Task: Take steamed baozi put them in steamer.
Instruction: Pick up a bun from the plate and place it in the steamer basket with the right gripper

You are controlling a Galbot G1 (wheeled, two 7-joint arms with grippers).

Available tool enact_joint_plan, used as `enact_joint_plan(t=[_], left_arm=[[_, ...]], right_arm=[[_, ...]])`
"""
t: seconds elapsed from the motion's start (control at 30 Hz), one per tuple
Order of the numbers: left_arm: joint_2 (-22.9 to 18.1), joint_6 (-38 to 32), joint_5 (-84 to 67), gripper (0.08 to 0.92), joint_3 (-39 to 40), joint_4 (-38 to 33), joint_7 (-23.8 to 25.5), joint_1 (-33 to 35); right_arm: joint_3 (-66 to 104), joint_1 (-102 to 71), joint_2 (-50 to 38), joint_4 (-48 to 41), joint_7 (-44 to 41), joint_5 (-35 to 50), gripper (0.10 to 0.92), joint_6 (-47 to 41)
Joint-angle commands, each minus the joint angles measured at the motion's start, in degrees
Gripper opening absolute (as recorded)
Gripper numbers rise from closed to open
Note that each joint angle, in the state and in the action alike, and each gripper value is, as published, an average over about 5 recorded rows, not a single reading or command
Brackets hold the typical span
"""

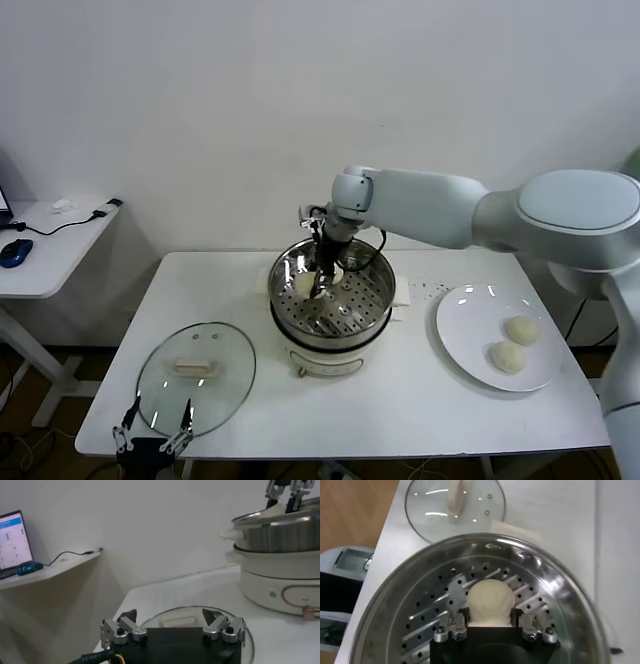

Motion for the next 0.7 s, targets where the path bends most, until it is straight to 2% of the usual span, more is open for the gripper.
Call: enact_joint_plan(t=[0.03,0.17,0.43,0.7], left_arm=[[0.13,0.00,-0.19,0.823,-0.17,0.37,-0.01,-0.15],[0.11,0.01,-0.16,0.823,-0.15,0.54,-0.04,-0.27],[0.10,-0.06,-0.10,0.823,-0.15,0.62,-0.12,-0.22],[0.07,-0.07,0.14,0.823,0.16,0.46,-0.11,-0.23]], right_arm=[[-0.60,-2.26,1.70,-0.97,1.06,0.24,0.554,-0.32],[-0.53,-2.31,1.68,-0.87,1.62,-0.01,0.595,-0.42],[0.38,0.57,-0.49,1.23,1.03,0.63,0.797,-0.40],[-0.52,10.23,-9.23,8.06,-2.76,1.52,0.823,0.70]])
